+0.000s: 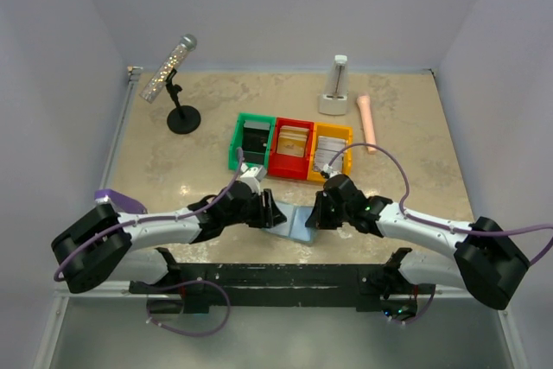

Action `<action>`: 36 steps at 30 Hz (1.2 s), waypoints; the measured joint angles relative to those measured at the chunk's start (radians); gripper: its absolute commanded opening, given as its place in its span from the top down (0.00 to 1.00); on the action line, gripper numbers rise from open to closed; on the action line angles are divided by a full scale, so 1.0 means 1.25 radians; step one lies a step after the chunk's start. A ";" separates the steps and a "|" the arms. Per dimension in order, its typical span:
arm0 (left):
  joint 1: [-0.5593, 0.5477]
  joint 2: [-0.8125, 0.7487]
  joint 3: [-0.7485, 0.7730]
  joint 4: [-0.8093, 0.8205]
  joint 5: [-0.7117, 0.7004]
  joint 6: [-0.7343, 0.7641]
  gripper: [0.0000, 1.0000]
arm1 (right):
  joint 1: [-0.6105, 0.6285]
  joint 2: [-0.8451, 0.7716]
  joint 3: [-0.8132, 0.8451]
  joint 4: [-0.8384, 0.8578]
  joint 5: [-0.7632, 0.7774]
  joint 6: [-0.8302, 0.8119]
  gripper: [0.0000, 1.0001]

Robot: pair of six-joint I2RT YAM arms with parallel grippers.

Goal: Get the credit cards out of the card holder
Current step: Open the card holder at the center of the board.

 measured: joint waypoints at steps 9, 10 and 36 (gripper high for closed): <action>0.000 0.026 0.004 -0.043 -0.020 0.000 0.49 | 0.000 -0.001 0.000 0.000 0.000 0.000 1.00; 0.000 0.026 0.005 -0.045 -0.021 0.000 0.49 | 0.000 -0.001 0.000 -0.001 0.000 0.000 1.00; -0.006 0.130 0.015 0.130 0.112 -0.009 0.49 | 0.000 -0.013 0.000 -0.019 -0.002 -0.003 0.85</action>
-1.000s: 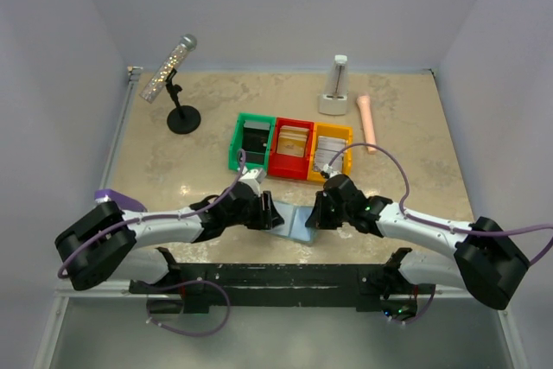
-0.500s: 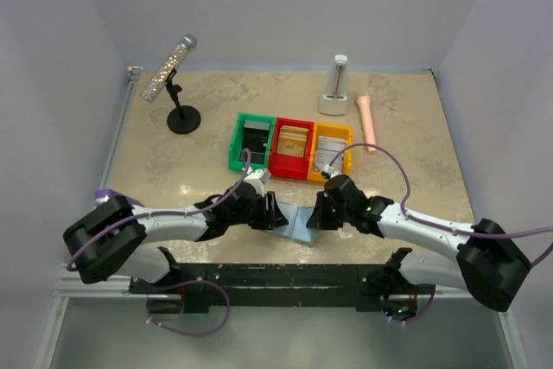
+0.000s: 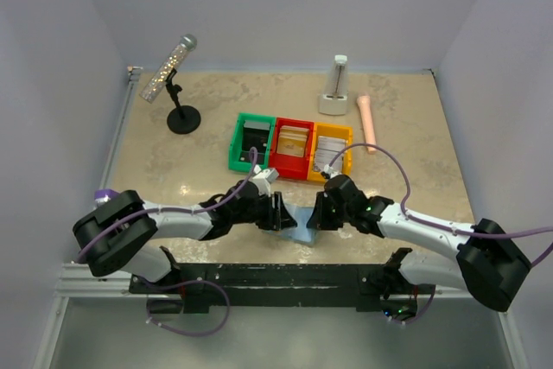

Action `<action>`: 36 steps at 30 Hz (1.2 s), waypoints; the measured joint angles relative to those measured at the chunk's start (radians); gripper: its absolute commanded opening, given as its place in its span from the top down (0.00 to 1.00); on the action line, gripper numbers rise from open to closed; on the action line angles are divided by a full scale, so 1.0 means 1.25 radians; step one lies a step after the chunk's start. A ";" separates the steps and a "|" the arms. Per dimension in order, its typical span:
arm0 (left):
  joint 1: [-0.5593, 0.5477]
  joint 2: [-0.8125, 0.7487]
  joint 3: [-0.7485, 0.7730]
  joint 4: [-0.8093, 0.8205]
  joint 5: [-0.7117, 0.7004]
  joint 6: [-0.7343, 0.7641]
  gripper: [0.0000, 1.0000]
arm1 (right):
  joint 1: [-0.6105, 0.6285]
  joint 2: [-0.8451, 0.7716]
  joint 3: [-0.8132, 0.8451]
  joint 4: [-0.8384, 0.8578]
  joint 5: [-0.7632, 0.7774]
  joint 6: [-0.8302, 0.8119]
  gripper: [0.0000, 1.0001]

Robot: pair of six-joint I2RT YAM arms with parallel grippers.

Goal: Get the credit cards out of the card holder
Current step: Open the card holder at the center of the board.

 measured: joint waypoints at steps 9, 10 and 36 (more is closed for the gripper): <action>-0.001 0.012 0.000 0.094 0.052 -0.001 0.49 | 0.000 -0.009 0.000 -0.020 -0.002 -0.002 0.74; -0.002 0.012 0.000 0.096 0.052 -0.001 0.49 | 0.000 -0.010 0.000 -0.021 -0.002 -0.003 0.78; -0.003 -0.092 -0.026 -0.140 -0.134 0.001 0.50 | 0.000 0.002 0.014 -0.027 -0.005 -0.009 1.00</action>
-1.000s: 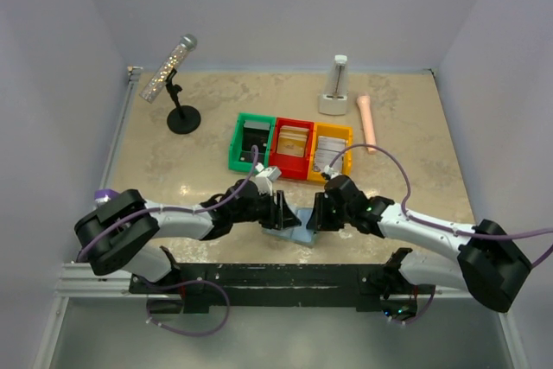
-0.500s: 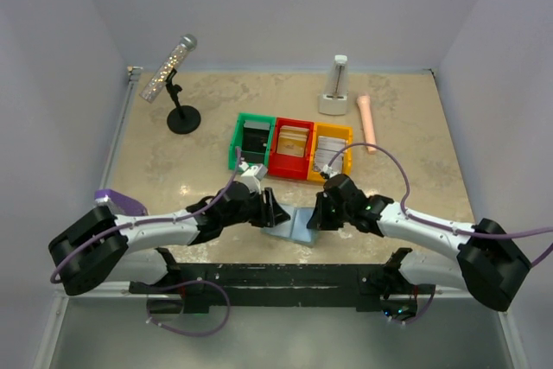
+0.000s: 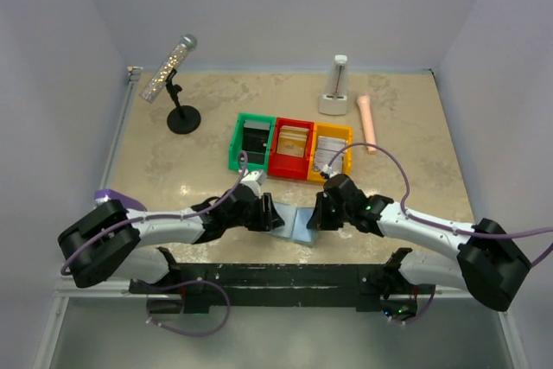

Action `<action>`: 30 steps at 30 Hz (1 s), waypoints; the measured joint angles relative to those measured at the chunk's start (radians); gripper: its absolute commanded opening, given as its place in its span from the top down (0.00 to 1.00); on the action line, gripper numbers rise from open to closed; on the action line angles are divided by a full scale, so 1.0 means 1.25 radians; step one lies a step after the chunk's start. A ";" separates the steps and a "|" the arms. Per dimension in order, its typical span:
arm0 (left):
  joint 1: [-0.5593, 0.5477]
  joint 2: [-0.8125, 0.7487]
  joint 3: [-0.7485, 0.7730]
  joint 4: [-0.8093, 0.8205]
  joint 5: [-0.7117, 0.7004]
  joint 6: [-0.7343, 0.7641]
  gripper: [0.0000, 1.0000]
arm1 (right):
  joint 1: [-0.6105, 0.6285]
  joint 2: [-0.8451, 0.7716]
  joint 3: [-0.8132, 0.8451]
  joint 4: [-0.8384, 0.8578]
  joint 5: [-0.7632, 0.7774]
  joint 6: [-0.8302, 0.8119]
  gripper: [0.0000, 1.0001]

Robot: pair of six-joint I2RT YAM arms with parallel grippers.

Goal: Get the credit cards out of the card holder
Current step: Open the card holder at the center of the board.

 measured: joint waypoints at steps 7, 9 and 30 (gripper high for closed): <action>0.000 0.035 0.002 0.052 0.034 0.000 0.50 | 0.000 0.002 0.000 0.000 0.000 -0.001 1.00; 0.000 0.045 0.002 0.067 0.043 0.000 0.50 | -0.001 0.005 0.000 -0.002 0.001 -0.001 1.00; 0.000 0.062 0.010 0.086 0.071 0.006 0.50 | -0.002 0.011 0.000 -0.006 0.004 0.000 0.80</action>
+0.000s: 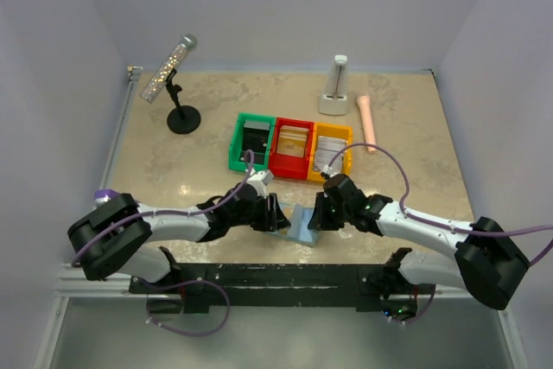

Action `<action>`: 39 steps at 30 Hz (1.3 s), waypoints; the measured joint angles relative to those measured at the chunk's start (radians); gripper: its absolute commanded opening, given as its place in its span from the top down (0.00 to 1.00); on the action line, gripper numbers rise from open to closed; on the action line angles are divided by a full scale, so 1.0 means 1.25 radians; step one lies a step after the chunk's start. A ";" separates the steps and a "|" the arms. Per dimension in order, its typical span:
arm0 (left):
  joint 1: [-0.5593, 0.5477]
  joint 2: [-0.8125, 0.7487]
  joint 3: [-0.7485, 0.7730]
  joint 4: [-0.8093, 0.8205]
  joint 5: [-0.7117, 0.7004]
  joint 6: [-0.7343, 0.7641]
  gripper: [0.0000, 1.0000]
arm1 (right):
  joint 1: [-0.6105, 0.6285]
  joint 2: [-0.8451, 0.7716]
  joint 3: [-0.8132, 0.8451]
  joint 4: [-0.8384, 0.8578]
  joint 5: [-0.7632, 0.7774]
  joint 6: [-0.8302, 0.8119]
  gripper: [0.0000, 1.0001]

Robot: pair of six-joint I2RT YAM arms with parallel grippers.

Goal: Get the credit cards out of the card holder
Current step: Open the card holder at the center of the board.

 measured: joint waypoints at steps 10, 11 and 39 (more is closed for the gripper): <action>0.000 0.015 0.018 -0.002 0.025 0.008 0.51 | 0.000 0.000 0.000 0.000 0.000 0.000 0.79; 0.000 0.022 0.023 -0.001 0.033 0.010 0.51 | 0.000 0.000 0.000 0.000 0.000 0.000 0.78; -0.011 0.051 0.068 -0.049 0.024 0.021 0.52 | 0.000 -0.132 -0.003 -0.076 0.003 0.000 0.43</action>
